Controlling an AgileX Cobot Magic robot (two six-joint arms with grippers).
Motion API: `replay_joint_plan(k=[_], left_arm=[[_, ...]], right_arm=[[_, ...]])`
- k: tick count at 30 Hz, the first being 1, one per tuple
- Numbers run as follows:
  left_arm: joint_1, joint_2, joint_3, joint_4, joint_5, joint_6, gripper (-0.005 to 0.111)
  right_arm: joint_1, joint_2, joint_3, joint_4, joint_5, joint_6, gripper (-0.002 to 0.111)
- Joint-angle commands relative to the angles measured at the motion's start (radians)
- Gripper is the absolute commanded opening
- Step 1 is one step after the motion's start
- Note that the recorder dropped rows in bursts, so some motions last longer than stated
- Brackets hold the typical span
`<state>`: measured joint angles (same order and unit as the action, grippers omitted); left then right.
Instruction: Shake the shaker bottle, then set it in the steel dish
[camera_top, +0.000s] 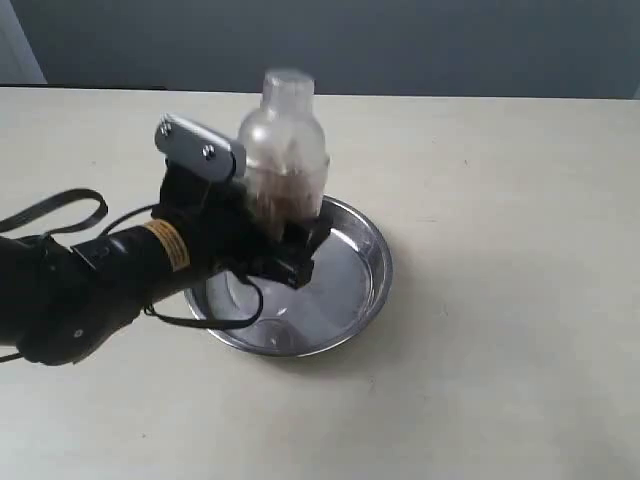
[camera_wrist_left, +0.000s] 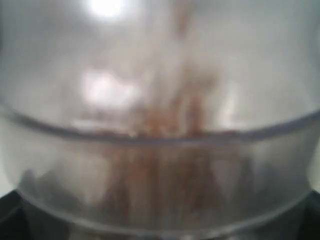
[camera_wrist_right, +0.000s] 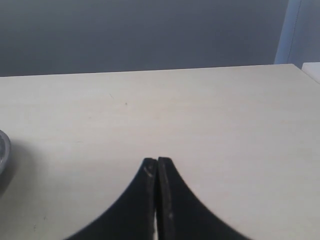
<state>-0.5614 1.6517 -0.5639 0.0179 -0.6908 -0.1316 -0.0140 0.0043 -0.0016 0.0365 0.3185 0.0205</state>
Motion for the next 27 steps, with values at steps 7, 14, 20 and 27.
replay_joint_plan(k=[7,14,20,27], left_arm=[[0.000,-0.187,-0.073,0.035,0.050,0.007,0.000],[0.000,-0.091,-0.026,0.104,-0.143,-0.072,0.000],[0.002,-0.258,-0.135,0.050,0.052,0.016,0.000],[0.000,-0.076,-0.032,0.039,0.018,-0.032,0.000]], right_arm=[[0.004,-0.004,0.002,-0.001,-0.012,-0.001,-0.001],[0.004,-0.004,0.002,-0.001,-0.012,-0.001,-0.001],[0.004,-0.004,0.002,-0.001,-0.012,-0.001,-0.001],[0.004,-0.004,0.002,-0.001,-0.012,-0.001,-0.001]])
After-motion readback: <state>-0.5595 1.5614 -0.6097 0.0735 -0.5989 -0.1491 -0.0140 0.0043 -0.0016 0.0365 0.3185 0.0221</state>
